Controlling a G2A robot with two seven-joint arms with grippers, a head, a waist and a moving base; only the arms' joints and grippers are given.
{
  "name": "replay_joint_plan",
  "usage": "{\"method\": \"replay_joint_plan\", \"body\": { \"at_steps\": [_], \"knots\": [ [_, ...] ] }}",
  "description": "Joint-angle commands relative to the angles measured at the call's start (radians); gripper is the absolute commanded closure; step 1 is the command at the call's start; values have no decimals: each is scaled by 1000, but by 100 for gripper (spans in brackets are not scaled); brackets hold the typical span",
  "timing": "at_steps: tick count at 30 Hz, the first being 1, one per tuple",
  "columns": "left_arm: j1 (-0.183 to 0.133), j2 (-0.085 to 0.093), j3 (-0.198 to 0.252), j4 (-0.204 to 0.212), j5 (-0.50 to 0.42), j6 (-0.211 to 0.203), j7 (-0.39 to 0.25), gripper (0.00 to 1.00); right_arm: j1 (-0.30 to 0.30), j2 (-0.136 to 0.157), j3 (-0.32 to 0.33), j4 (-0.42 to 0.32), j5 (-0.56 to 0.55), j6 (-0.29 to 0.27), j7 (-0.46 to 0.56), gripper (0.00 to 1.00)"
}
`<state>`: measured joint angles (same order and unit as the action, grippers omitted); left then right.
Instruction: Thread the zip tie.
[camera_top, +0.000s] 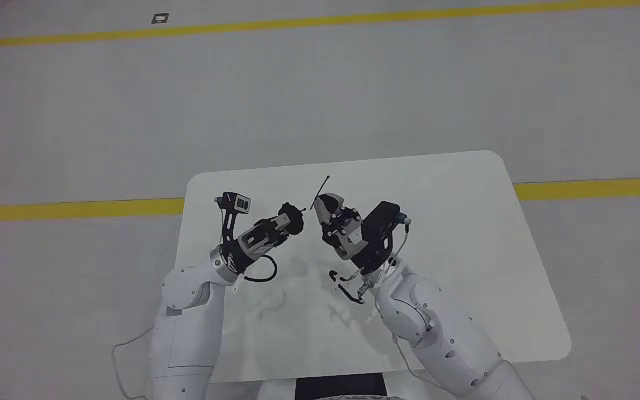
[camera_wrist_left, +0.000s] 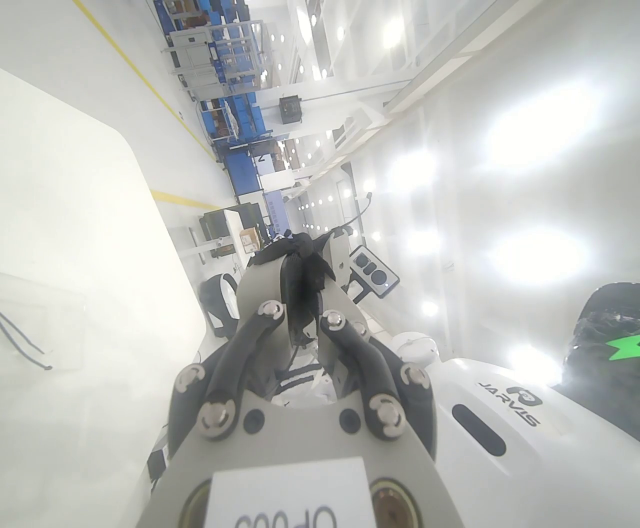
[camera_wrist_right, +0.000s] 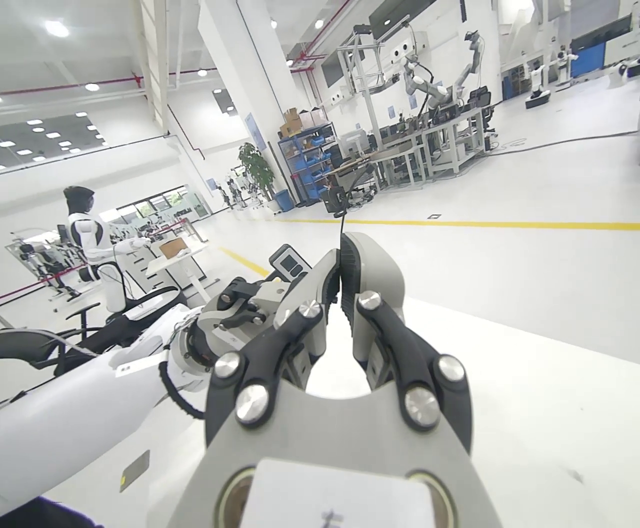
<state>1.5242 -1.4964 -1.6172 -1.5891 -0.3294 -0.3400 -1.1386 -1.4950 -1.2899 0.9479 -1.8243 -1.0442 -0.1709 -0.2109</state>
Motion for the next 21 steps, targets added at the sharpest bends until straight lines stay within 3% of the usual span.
{"method": "replay_joint_plan", "body": {
  "at_steps": [1,21],
  "knots": [
    [0,0,0,0,0,0,0,100,1,-2,-3,-2,1,4,0,100],
    [0,0,0,0,0,0,0,100,3,-16,-17,2,-17,22,-15,100]
  ]
}}
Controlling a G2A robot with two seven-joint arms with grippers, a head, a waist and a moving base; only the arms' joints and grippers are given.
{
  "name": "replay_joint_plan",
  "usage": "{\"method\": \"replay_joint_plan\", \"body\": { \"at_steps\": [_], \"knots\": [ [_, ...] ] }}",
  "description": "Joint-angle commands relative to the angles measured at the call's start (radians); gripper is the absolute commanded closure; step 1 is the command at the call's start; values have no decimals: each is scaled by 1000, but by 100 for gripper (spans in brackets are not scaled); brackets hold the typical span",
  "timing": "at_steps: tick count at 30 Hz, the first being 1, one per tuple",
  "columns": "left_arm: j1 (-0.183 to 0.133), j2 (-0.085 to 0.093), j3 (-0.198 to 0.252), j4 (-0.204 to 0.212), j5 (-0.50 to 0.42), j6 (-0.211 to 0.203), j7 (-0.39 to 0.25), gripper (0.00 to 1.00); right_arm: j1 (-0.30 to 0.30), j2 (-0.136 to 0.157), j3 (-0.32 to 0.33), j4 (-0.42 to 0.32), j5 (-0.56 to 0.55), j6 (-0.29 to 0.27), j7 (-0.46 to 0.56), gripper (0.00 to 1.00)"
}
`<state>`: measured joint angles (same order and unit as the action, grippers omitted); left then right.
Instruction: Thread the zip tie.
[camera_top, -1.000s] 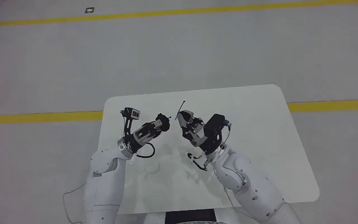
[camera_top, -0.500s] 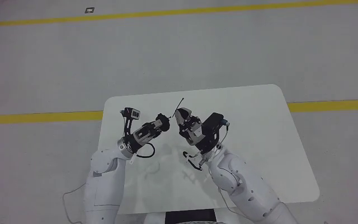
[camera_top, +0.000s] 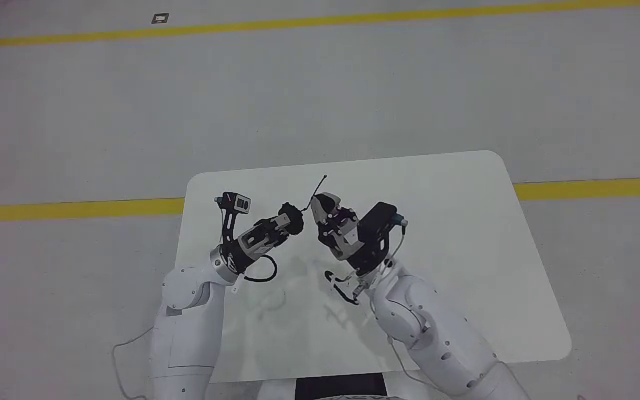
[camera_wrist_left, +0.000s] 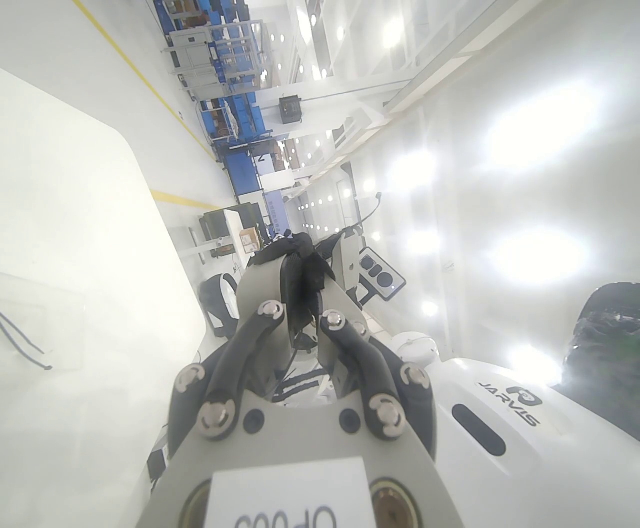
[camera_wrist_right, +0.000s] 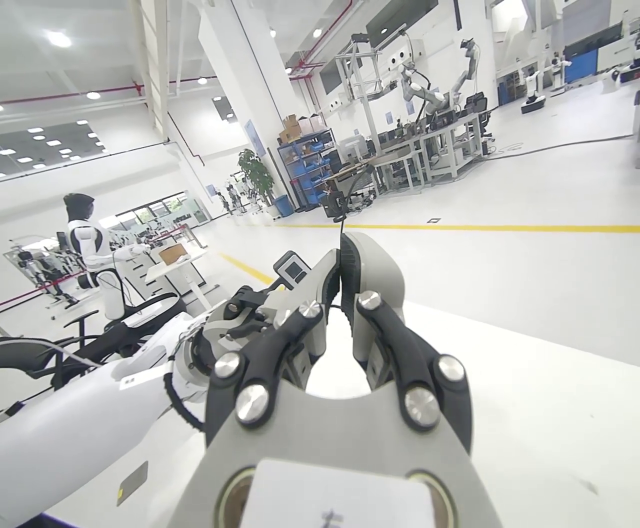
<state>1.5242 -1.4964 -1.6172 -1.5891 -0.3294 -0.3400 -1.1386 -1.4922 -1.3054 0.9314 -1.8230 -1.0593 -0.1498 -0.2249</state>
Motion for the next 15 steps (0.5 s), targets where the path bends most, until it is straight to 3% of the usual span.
{"method": "replay_joint_plan", "body": {
  "at_steps": [1,15],
  "knots": [
    [0,0,0,0,0,0,0,100,1,-1,-1,3,-3,1,-2,100],
    [0,0,0,0,0,0,0,100,1,-8,2,16,-17,5,-10,100]
  ]
}}
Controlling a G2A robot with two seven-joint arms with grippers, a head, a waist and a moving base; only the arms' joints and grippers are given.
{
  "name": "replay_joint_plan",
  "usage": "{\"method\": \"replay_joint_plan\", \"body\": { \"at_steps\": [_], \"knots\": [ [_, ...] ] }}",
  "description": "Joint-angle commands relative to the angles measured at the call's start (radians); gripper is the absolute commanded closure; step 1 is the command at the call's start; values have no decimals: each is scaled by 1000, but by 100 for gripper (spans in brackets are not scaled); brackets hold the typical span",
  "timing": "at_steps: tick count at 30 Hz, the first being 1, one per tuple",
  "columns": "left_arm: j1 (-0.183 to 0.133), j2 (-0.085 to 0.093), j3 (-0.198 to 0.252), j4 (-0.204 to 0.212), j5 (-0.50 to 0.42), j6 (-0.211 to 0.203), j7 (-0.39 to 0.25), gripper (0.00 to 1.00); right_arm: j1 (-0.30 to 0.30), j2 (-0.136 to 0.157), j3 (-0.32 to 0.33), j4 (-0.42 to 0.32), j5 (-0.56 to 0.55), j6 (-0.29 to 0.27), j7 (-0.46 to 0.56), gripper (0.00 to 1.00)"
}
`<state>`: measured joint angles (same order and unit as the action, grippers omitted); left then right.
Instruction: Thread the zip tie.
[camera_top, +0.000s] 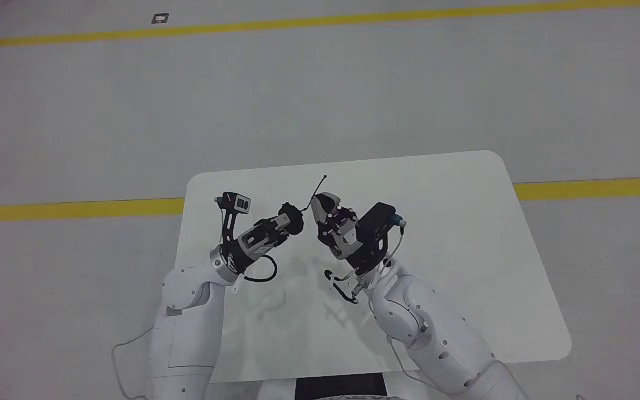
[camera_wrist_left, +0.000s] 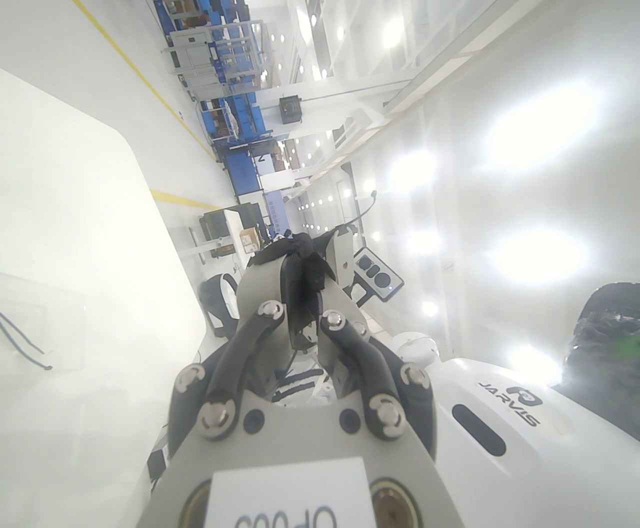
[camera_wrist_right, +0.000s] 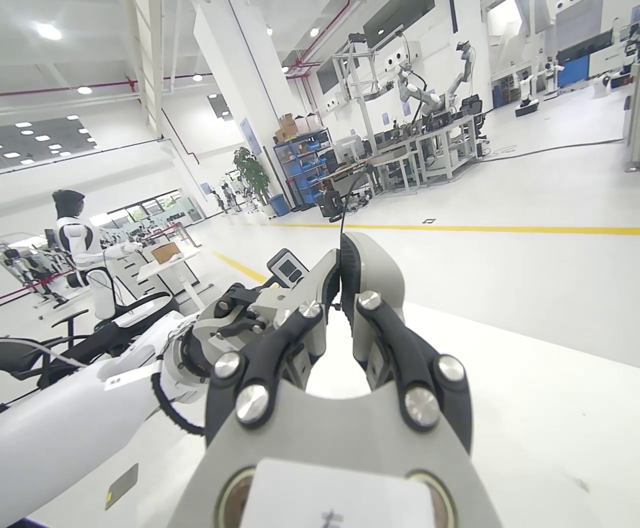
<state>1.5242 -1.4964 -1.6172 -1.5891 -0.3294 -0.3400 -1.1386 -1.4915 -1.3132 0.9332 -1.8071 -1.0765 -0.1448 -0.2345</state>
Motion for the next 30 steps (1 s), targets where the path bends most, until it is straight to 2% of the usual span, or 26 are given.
{"method": "replay_joint_plan", "body": {
  "at_steps": [1,30],
  "knots": [
    [0,0,0,0,0,0,0,100,0,-1,0,1,0,0,-1,100],
    [0,0,0,0,0,0,0,100,-5,-12,6,10,-8,-17,4,100]
  ]
}}
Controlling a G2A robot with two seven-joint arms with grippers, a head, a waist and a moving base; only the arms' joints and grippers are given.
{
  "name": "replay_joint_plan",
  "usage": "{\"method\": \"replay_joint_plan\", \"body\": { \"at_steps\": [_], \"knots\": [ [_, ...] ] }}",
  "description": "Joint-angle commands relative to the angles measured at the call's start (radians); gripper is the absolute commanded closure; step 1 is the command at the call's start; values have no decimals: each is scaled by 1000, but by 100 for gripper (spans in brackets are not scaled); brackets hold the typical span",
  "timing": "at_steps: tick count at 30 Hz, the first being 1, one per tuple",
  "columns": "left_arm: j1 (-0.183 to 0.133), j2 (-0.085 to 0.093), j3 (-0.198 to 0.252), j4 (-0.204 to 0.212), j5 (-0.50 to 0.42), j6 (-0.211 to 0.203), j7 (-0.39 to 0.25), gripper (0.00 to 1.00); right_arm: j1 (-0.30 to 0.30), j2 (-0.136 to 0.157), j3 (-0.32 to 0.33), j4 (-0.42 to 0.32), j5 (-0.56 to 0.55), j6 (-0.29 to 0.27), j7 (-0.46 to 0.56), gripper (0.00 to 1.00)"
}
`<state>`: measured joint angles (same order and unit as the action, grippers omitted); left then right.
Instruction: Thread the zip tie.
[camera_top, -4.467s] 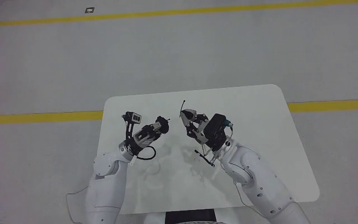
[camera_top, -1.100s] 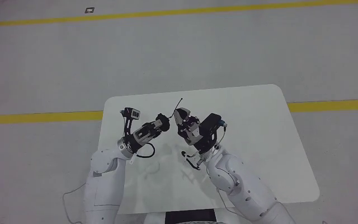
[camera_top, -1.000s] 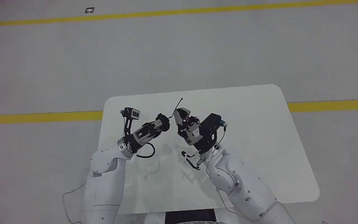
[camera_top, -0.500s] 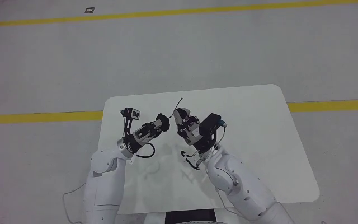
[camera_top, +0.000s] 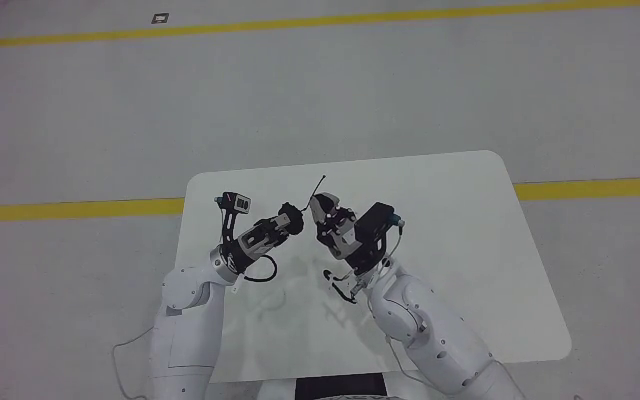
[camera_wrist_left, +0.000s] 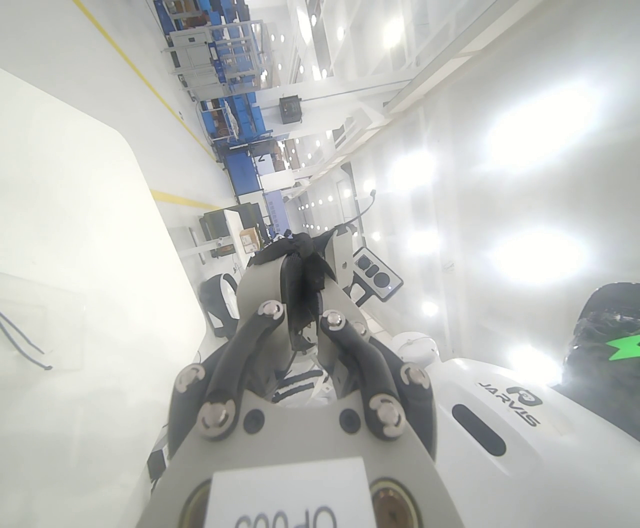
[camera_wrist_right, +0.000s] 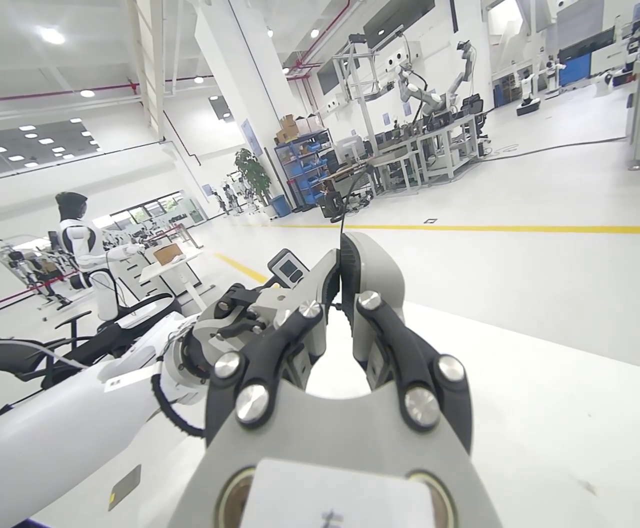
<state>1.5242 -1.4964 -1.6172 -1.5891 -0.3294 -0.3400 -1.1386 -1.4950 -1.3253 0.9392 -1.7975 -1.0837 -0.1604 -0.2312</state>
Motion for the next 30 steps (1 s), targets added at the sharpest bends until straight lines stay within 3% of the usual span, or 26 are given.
{"method": "replay_joint_plan", "body": {
  "at_steps": [1,30],
  "knots": [
    [0,0,0,0,0,0,0,100,-2,0,0,0,-1,-3,2,100],
    [0,0,0,0,0,0,0,100,-7,-9,6,0,-17,-6,-16,100]
  ]
}}
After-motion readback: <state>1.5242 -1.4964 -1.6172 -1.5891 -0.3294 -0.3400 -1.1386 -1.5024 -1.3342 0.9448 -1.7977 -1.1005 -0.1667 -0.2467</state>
